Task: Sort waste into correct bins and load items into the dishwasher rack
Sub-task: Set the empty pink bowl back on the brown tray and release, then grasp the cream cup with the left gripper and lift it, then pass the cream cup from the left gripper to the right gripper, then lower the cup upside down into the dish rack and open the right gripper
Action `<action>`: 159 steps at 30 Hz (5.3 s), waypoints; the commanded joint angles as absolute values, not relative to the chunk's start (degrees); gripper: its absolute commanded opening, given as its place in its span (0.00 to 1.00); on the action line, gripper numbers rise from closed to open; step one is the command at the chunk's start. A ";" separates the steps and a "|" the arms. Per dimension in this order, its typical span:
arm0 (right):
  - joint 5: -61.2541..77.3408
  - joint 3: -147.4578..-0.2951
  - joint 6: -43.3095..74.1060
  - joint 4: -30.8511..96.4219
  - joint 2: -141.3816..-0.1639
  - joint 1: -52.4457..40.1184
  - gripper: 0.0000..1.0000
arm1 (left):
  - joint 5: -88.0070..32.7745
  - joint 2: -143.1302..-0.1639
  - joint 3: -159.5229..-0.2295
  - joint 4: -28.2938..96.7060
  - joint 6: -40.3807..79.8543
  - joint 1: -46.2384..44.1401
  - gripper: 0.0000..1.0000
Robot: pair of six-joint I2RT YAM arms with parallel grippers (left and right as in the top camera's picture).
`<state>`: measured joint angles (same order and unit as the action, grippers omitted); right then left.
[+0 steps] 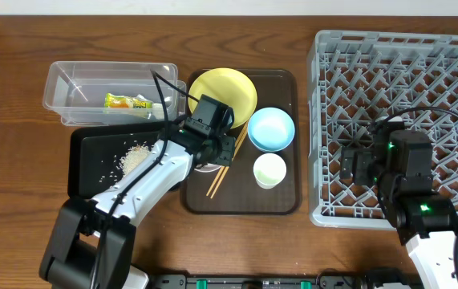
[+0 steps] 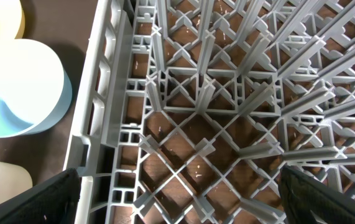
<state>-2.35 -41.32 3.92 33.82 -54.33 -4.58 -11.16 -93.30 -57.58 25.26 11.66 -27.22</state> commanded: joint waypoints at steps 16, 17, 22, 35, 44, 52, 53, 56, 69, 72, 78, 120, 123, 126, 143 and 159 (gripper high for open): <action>-2.33 -42.52 4.69 33.87 -54.28 -5.28 0.99 | -16.05 -82.21 -59.05 26.02 11.44 -31.35 0.51; -2.31 -42.52 4.69 33.87 -54.28 -5.28 0.99 | -16.05 -83.11 -59.05 26.06 11.44 -32.38 0.51; -2.31 -42.52 4.69 33.91 -54.28 -5.28 0.99 | -16.05 -88.40 -59.05 26.02 11.44 -36.80 0.51; -2.31 -42.52 4.67 33.95 -54.28 -5.28 0.99 | -15.81 -96.07 -59.07 25.39 11.42 -38.52 0.06; -0.84 -42.54 4.67 27.22 -54.28 -5.28 0.99 | -19.90 -86.24 -59.11 23.79 22.57 -28.36 0.06; 38.65 -42.52 -6.52 24.80 -57.39 -5.32 0.99 | -60.20 -87.85 -59.11 4.19 36.16 -13.45 0.06; 44.99 -42.52 -9.21 24.56 -58.59 -5.34 0.99 | -65.49 -88.92 -59.11 0.69 38.48 -12.56 0.06; 56.27 -42.52 -12.47 23.05 -62.28 -5.34 0.99 | -76.73 -91.74 -59.11 -6.48 44.12 -12.01 0.06; 69.21 -42.54 -8.99 -0.32 -72.86 -5.32 0.98 | -84.90 -93.86 -59.11 -8.45 45.76 -15.84 0.06; 68.99 -42.52 -5.69 -5.85 -73.03 -5.32 0.98 | -84.86 -93.86 -59.11 -8.43 45.76 -16.86 0.06; 69.49 -42.54 -1.48 -9.93 -73.03 -5.32 0.98 | -83.50 -93.86 -59.11 -8.43 45.76 -18.50 0.06; 72.29 -42.54 2.33 -16.08 -73.03 -8.27 0.59 | -82.94 -93.86 -59.11 -8.25 47.07 -20.67 0.06; 72.27 -42.52 2.33 -15.46 -73.03 -8.27 0.58 | -82.89 -93.86 -59.11 -8.29 47.00 -20.67 0.07; 72.25 -42.52 2.33 -12.49 -73.03 -8.27 0.61 | -82.70 -93.86 -59.11 -8.27 42.70 -20.64 0.29; 49.34 -43.27 3.38 4.08 -72.77 -5.23 0.44 | -48.10 -91.77 -59.11 9.04 21.41 -11.97 0.34; 7.09 -68.82 1.91 54.17 -68.90 1.48 0.17 | -25.85 -74.89 -59.11 34.48 12.05 -3.68 0.34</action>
